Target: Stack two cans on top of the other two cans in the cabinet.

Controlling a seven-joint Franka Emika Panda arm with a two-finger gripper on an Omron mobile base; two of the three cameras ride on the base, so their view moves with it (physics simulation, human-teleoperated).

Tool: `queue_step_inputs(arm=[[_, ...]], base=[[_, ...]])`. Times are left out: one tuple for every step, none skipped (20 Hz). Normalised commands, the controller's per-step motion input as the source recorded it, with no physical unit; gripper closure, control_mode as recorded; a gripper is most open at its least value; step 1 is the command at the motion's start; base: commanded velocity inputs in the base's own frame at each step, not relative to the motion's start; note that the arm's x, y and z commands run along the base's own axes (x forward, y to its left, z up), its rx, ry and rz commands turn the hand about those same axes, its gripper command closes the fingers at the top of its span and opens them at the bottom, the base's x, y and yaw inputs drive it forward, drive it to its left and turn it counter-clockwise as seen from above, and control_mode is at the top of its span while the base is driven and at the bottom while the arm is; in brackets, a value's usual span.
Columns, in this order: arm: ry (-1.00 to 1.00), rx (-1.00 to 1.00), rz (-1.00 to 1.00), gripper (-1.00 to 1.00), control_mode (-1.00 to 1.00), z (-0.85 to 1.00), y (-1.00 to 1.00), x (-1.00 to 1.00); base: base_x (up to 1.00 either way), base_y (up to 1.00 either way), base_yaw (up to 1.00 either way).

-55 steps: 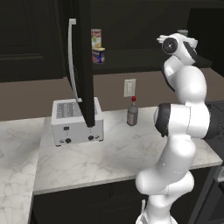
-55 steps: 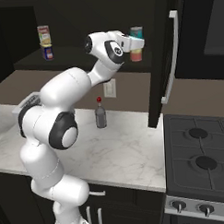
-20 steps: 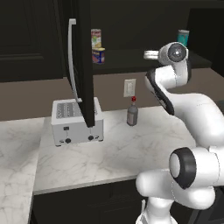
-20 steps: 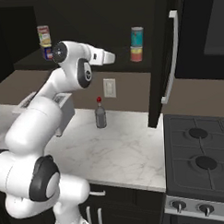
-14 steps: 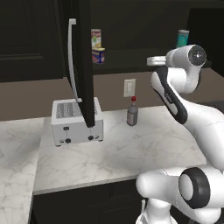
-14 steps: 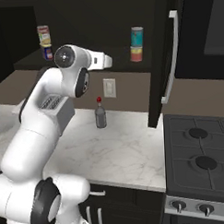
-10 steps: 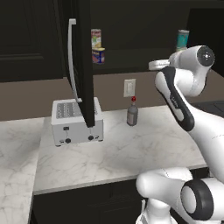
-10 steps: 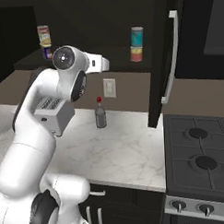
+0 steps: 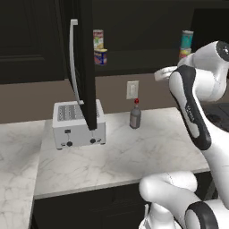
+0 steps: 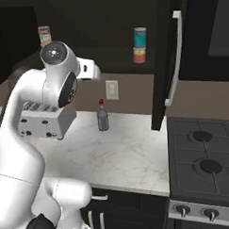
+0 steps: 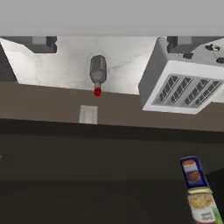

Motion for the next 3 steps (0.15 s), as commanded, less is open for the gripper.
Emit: queue_step_inputs(arm=[[0.13, 0.00, 0.05, -1.00, -1.00, -0.10, 0.24, -0.74], [0.09, 0.00, 0.03, -1.00, -1.00, -0.12, 0.20, -0.78], [0.07, 0.00, 0.00, -1.00, -1.00, -0.12, 0.17, -0.82]], base=[[0.00, 0.00, 0.00], [0.00, 0.00, 0.00], [0.00, 0.00, 0.00]])
